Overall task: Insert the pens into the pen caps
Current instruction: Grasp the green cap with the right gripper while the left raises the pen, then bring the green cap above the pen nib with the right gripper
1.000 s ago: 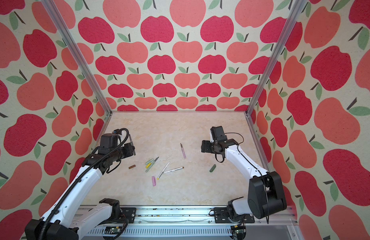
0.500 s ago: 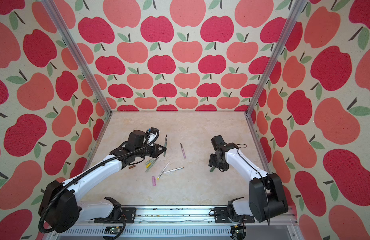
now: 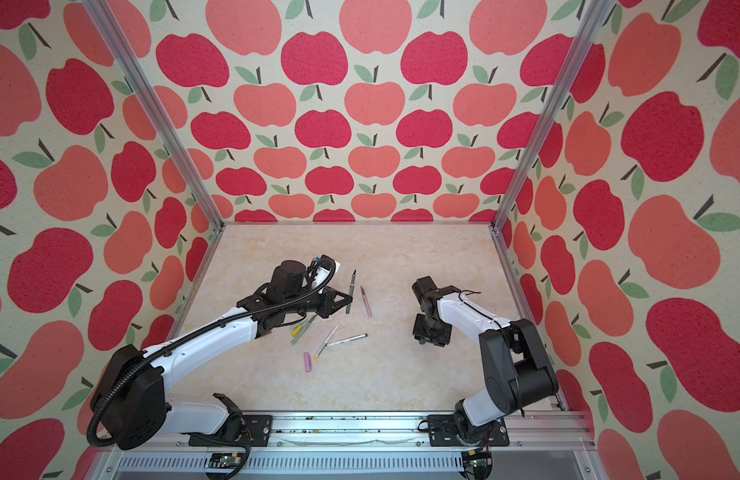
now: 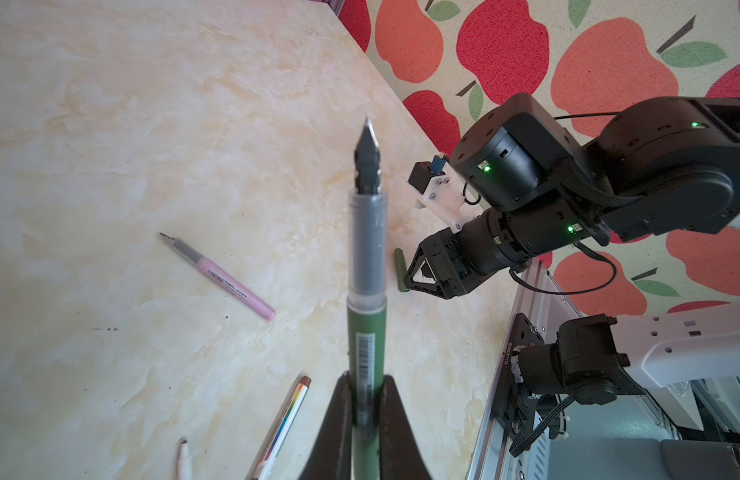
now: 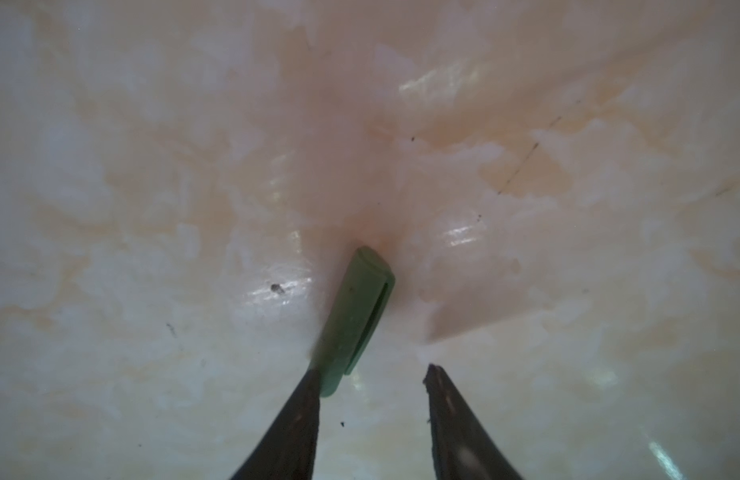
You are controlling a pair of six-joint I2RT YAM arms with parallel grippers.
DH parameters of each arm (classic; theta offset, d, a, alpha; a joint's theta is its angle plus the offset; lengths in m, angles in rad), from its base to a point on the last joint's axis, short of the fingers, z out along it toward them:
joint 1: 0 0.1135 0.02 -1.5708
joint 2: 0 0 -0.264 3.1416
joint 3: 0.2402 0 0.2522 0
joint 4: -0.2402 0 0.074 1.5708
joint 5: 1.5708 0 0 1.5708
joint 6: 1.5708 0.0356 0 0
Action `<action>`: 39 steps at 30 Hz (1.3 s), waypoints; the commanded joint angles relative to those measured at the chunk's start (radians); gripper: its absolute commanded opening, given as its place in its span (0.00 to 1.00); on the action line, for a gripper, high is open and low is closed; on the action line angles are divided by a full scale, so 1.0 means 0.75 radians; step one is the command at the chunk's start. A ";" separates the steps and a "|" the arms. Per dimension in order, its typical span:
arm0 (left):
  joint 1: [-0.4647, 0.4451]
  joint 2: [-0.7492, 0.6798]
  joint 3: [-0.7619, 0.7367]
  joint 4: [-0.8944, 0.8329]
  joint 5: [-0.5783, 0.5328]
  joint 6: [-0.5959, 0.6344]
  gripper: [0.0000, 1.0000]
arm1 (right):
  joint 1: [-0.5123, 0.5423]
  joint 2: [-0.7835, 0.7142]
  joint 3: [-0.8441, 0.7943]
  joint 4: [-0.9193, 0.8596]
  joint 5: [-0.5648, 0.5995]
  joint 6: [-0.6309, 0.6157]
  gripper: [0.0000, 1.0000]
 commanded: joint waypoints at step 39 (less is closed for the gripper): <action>-0.160 0.224 0.052 0.164 0.011 -0.158 0.00 | -0.149 -0.327 0.260 0.464 -0.464 -0.091 0.10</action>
